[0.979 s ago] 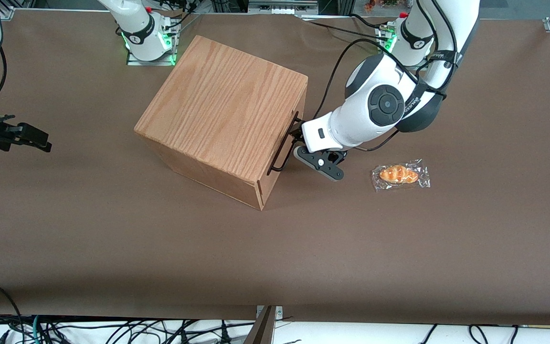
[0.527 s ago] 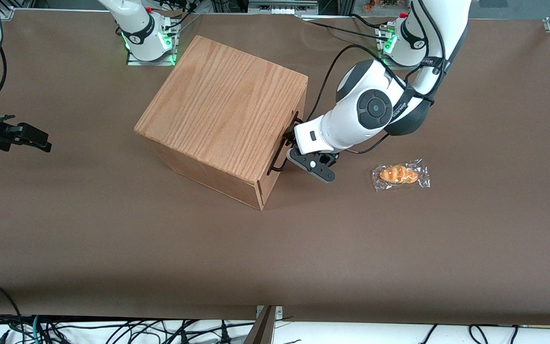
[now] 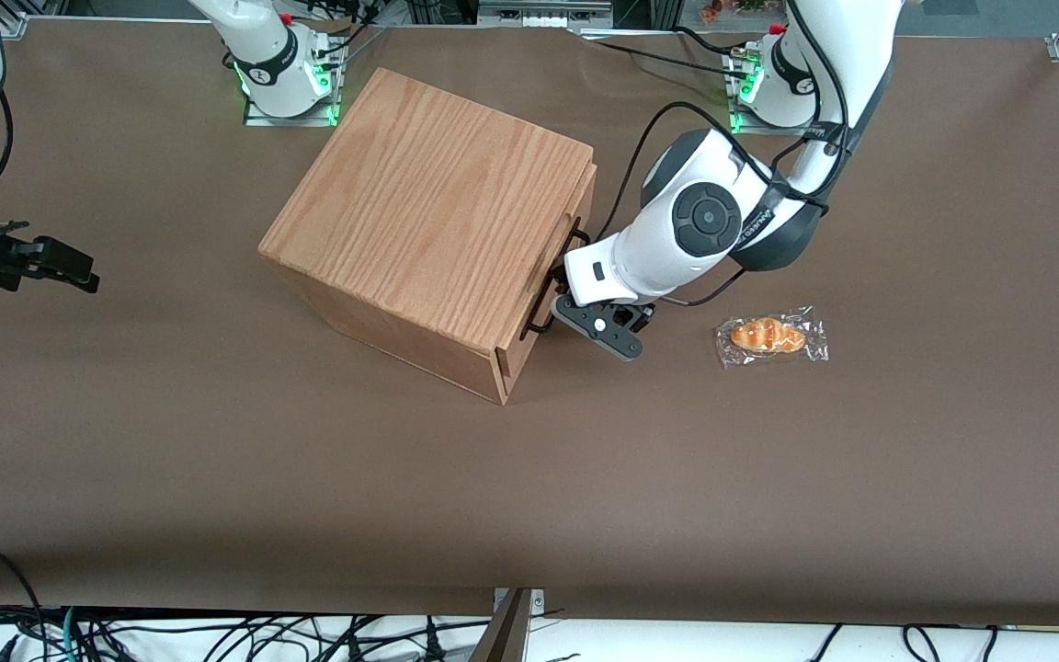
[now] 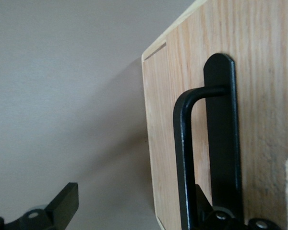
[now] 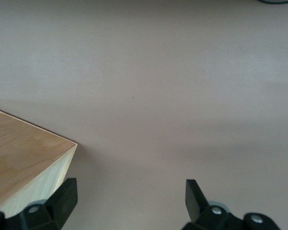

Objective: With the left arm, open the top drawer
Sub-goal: 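Pull the drawer handle outward from the cabinet with the left gripper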

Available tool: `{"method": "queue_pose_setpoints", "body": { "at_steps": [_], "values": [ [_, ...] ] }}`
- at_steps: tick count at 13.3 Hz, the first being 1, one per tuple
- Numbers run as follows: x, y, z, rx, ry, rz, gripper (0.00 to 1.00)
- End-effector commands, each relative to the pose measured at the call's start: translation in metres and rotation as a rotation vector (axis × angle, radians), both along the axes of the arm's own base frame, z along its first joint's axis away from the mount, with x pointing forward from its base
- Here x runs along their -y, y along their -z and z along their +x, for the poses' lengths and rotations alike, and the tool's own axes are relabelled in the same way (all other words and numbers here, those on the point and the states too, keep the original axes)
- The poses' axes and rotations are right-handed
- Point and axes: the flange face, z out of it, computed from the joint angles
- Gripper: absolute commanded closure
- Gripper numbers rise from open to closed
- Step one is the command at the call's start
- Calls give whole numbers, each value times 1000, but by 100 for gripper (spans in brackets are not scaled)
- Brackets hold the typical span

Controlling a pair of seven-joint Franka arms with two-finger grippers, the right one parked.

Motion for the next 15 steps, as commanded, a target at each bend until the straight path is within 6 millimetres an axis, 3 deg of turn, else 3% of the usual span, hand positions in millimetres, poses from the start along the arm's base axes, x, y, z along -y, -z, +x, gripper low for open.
{"method": "queue_pose_setpoints", "body": {
  "at_steps": [1, 5, 9, 15],
  "values": [
    [-29, 8, 17, 25, 18, 94, 0],
    [-71, 7, 36, -9, -34, 115, 0],
    [-87, -1, 43, 42, -10, 199, 0],
    [-138, -10, 63, 64, -59, 243, 0]
  ]
}}
